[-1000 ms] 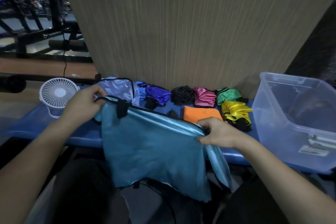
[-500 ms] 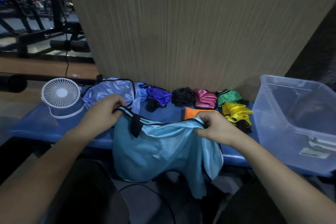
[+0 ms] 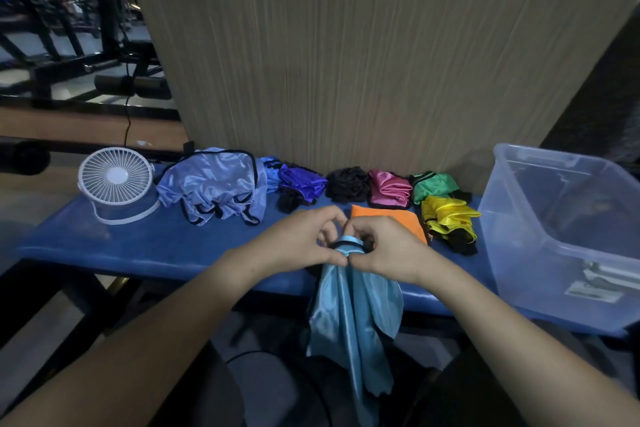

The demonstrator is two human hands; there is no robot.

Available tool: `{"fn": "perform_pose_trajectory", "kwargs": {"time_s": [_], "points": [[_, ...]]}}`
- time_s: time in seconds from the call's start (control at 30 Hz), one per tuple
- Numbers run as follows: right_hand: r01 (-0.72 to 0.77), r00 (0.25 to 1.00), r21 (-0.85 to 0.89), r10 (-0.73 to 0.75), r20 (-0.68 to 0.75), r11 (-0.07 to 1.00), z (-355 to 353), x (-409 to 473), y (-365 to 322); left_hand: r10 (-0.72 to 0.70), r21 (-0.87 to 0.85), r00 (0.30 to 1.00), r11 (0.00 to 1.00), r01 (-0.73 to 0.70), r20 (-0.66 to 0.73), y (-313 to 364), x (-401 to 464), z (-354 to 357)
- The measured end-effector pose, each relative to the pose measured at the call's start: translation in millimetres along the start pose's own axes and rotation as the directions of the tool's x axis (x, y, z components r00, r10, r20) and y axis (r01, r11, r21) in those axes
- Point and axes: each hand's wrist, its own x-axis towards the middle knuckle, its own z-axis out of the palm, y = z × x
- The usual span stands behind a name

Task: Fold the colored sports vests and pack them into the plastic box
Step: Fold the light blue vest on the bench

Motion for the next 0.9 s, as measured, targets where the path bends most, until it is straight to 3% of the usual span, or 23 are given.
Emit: {"fn": "perform_pose_trajectory", "kwargs": {"time_s": [0.1,0.2,0.33,0.47,0.53,0.63,0.67,0.8,0.9], "points": [[-0.021,1.000,-0.063,0.022,0.006,0.998,-0.8,-4.9,3.3,0.016,0.058,1.000,0.998,-0.016,0.000,-2.3,-0.5,-0.8],[-0.055,0.997,-0.258,0.068,0.041,0.964,-2.3,-8.1,8.6,0.039,0.181,0.995,0.983,-0.023,-0.087,-10.7,-3.5,-8.7],[-0.127,0.975,-0.308,0.176,0.136,0.943,-15.9,-16.9,17.4,-0.003,0.219,0.977,0.974,0.051,-0.215,-27.8,-14.3,-28.1],[-0.196,0.960,-0.387,0.257,0.111,0.901,-34.0,-23.0,32.0,-0.082,0.315,0.953,0.933,0.177,-0.292,-55.5,-25.7,-43.1],[-0.210,0.972,-0.303,0.233,0.042,0.930,-44.2,-24.5,38.8,-0.149,0.303,0.933,0.919,0.254,-0.329,-69.7,-31.5,-48.1],[-0.165,0.986,0.053,0.166,-0.019,0.985,-46.4,-25.3,37.0,-0.227,0.201,0.928,0.935,0.293,-0.295,-76.8,-36.2,-41.6],[-0.138,0.990,0.100,0.142,-0.028,0.985,-41.5,-24.0,35.4,-0.234,0.144,0.933,0.949,0.280,-0.272,-73.9,-36.5,-38.0],[-0.153,0.983,0.101,0.141,0.117,0.983,-0.8,-16.0,35.0,-0.171,-0.104,0.947,0.984,0.148,-0.274,-46.5,-33.8,-37.8],[-0.161,0.976,0.046,0.153,0.154,0.986,22.1,-9.0,33.3,-0.118,-0.161,0.947,0.984,0.072,-0.300,-22.9,-31.5,-46.8]]}}
